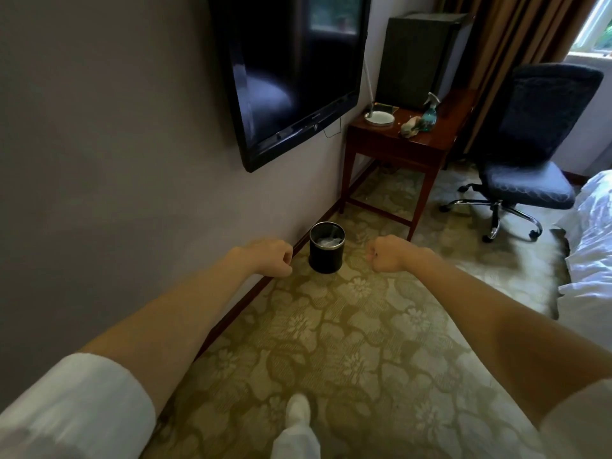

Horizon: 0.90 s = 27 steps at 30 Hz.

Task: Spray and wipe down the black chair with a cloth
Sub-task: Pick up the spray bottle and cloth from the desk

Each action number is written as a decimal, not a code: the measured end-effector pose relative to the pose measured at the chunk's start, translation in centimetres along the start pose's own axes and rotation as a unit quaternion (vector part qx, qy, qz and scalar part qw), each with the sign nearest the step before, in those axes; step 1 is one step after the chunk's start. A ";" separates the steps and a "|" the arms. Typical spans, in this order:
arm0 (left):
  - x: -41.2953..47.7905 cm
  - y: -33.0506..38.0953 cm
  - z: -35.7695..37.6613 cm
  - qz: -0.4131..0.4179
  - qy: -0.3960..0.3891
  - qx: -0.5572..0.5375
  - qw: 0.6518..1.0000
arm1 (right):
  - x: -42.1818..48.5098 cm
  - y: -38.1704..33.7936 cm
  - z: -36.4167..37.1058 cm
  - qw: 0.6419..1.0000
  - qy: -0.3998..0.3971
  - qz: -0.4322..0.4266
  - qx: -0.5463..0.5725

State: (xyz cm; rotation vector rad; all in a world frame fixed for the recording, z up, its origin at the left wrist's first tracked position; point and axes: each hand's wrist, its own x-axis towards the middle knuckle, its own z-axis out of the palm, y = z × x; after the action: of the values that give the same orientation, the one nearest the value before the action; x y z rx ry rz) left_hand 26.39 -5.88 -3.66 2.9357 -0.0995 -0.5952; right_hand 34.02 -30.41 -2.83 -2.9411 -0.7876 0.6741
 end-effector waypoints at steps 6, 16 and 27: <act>4.9 -0.5 -1.4 0.007 -0.006 0.003 1.000 | 3.6 1.8 -1.3 1.000 0.002 0.009 0.005; 18.3 0.8 -6.1 0.059 -0.018 0.004 0.998 | 12.0 7.8 -6.7 0.999 -0.018 0.031 -0.011; 32.5 0.7 -11.9 0.072 -0.027 -0.048 0.996 | 21.2 14.5 -12.2 0.996 -0.024 0.082 0.035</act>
State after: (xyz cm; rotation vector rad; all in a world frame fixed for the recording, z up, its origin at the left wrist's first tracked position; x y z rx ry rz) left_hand 60.90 -8.07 -5.08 2.7912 -0.2785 -0.6381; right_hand 62.45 -31.77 -2.18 -2.9585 -0.5186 0.7668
